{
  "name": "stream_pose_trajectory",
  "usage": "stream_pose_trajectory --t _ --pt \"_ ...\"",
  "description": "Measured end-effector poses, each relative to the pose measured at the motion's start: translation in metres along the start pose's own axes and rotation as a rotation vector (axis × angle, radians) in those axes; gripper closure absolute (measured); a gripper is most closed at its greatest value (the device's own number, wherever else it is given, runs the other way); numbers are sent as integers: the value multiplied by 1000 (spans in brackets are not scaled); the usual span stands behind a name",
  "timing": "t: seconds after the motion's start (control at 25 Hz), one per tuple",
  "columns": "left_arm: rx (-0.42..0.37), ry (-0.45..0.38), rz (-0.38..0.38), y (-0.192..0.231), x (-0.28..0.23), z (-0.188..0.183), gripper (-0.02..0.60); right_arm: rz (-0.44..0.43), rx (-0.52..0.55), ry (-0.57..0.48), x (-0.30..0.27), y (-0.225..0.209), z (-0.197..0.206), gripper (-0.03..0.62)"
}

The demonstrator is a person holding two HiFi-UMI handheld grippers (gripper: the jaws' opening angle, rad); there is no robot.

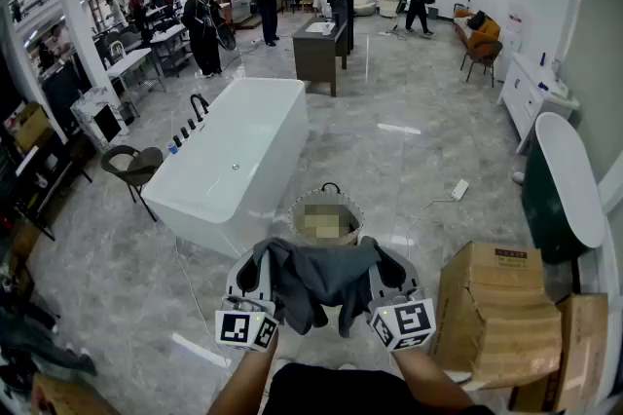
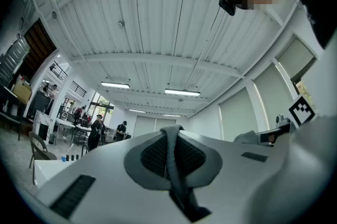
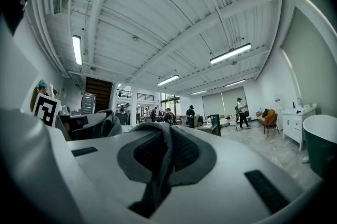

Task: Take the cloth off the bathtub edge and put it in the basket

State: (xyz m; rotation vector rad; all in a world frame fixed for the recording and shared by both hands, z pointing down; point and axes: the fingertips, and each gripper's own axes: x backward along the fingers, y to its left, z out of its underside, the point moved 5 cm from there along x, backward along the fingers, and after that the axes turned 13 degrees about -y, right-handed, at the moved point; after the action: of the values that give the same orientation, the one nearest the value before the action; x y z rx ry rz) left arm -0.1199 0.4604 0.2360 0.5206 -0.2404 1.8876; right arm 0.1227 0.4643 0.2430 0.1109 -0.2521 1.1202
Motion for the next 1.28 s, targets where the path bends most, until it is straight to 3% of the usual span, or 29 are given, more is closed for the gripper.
stream_pose_trajectory --t 0.28,1.28 --pt "-15 -7 -5 -7 -5 2 563 6 -38 -43 2 -15 -4 557" --pt "-77 7 -23 -29 -3 5 563 -48 -30 -4 14 -28 6 557"
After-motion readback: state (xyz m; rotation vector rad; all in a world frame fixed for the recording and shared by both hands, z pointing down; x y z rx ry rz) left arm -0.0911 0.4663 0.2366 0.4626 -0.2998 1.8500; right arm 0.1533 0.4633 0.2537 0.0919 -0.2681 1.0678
